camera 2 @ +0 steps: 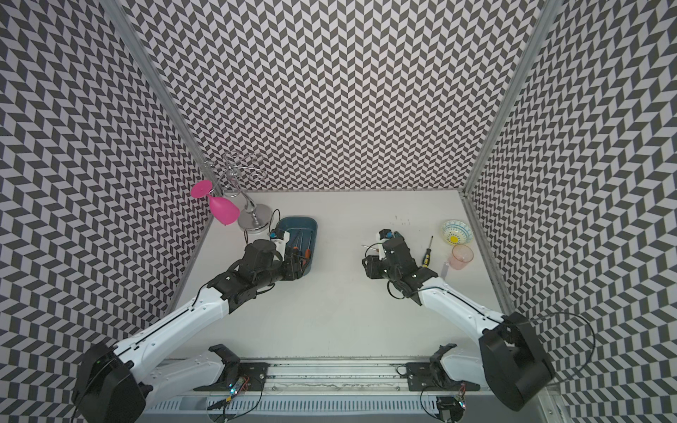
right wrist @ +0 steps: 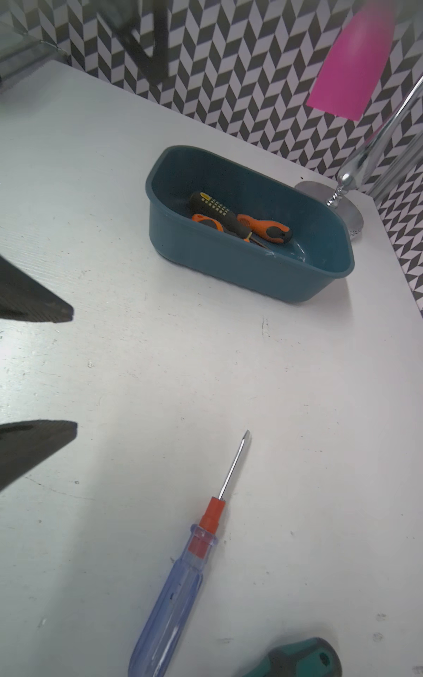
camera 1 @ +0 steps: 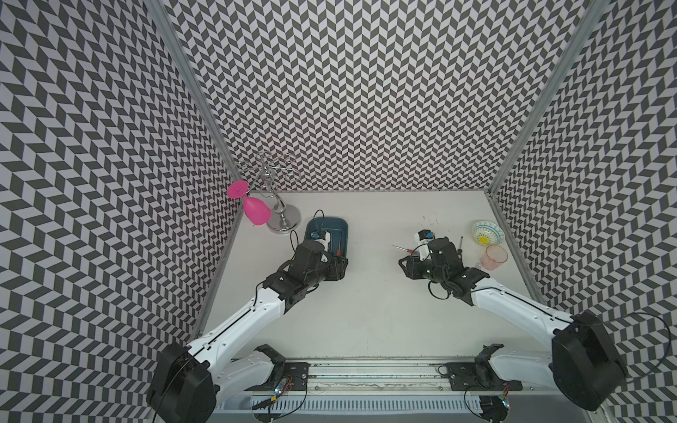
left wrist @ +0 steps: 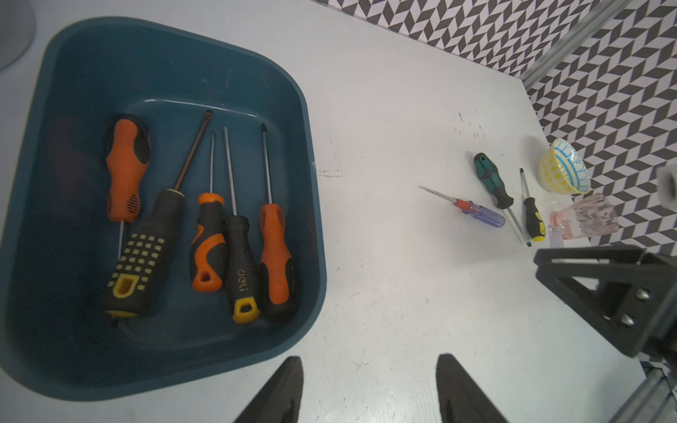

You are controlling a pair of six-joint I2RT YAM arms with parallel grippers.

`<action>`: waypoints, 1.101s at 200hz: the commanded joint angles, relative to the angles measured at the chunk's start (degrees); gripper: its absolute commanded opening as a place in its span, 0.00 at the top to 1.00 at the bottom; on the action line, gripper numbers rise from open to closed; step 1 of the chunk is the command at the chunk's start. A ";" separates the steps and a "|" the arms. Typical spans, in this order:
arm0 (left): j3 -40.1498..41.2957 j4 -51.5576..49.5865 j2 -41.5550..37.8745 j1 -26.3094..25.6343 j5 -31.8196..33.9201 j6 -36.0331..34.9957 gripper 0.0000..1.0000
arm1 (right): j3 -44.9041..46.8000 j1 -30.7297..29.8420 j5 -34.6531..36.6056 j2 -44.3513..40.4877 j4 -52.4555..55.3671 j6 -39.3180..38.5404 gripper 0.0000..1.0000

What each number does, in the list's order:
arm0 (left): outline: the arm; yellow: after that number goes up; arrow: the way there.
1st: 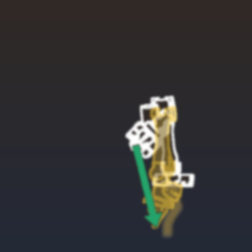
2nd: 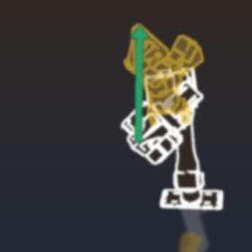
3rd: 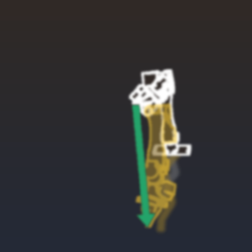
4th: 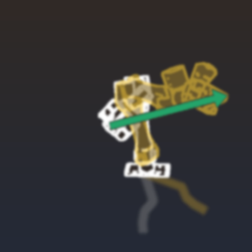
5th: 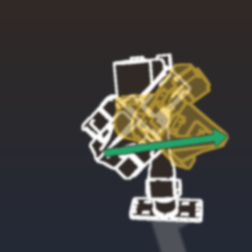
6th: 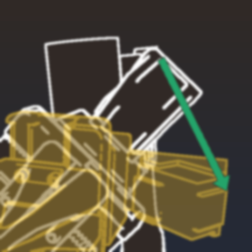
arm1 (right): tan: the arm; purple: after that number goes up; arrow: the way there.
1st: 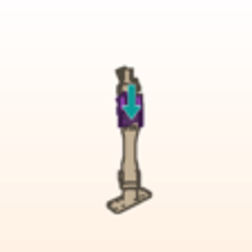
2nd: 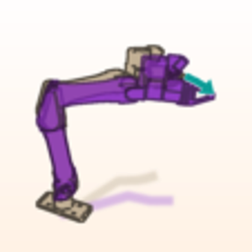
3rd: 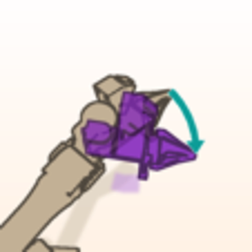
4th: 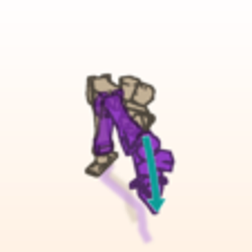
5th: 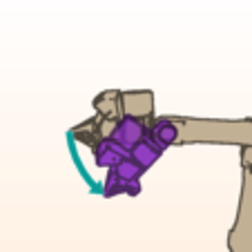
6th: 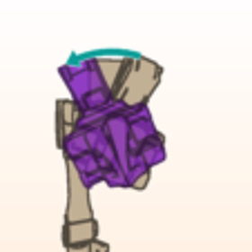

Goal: Put the screwdriver on the desktop into the storage box
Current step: Pick up the screwdriver from the center of the board.

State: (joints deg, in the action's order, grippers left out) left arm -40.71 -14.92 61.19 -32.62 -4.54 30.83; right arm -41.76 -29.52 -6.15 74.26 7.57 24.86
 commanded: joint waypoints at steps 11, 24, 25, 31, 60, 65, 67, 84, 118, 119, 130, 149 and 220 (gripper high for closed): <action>3.55 5.46 -3.88 -1.28 -3.31 3.13 0.36 | -5.81 1.09 6.15 5.45 3.46 -1.32 0.51; 4.38 5.70 -4.56 -1.54 -3.77 3.52 0.36 | -7.81 1.96 8.47 7.96 4.63 -1.41 0.51; 4.44 5.70 -4.57 -1.60 -3.84 3.57 0.36 | -7.99 1.99 8.67 8.16 4.81 -1.40 0.51; 4.65 5.69 -4.71 -1.63 -4.03 3.79 0.36 | -8.95 2.64 9.40 9.30 5.68 -1.34 0.51; 6.04 6.25 -5.56 -2.05 -4.84 4.24 0.36 | -13.55 5.61 11.76 14.93 8.18 -1.22 0.48; 6.23 6.30 -5.63 -2.09 -4.95 4.36 0.36 | -14.33 6.05 12.26 15.95 8.60 -1.30 0.48; 6.29 6.30 -5.62 -2.09 -4.96 4.33 0.36 | -14.74 6.23 12.43 16.41 8.77 -1.42 0.48; 6.60 6.39 -5.64 -2.15 -5.30 4.35 0.36 | -17.22 7.46 12.98 19.70 9.64 -2.10 0.47; 7.30 6.54 -6.12 -2.18 -5.48 4.25 0.36 | -21.08 9.50 13.65 24.54 10.66 -3.12 0.47; 7.26 6.55 -6.15 -2.18 -5.48 4.20 0.36 | -21.17 9.54 13.59 24.71 10.68 -3.14 0.47; 7.37 6.51 -6.32 -2.18 -5.56 4.15 0.36 | -21.93 10.21 13.13 25.86 10.69 -3.41 0.47; 7.57 6.32 -6.48 -2.18 -5.67 3.90 0.37 | -22.91 10.88 12.02 28.12 11.05 -4.14 0.47; 8.22 6.58 -6.69 -2.18 -6.14 4.06 0.37 | -21.59 11.37 7.45 31.44 9.94 -5.04 0.47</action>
State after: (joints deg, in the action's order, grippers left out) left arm -33.54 -9.87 55.59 -34.50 -10.00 34.68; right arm -64.12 -18.24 3.86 105.49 18.68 20.49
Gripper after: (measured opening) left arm 0.633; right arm 0.528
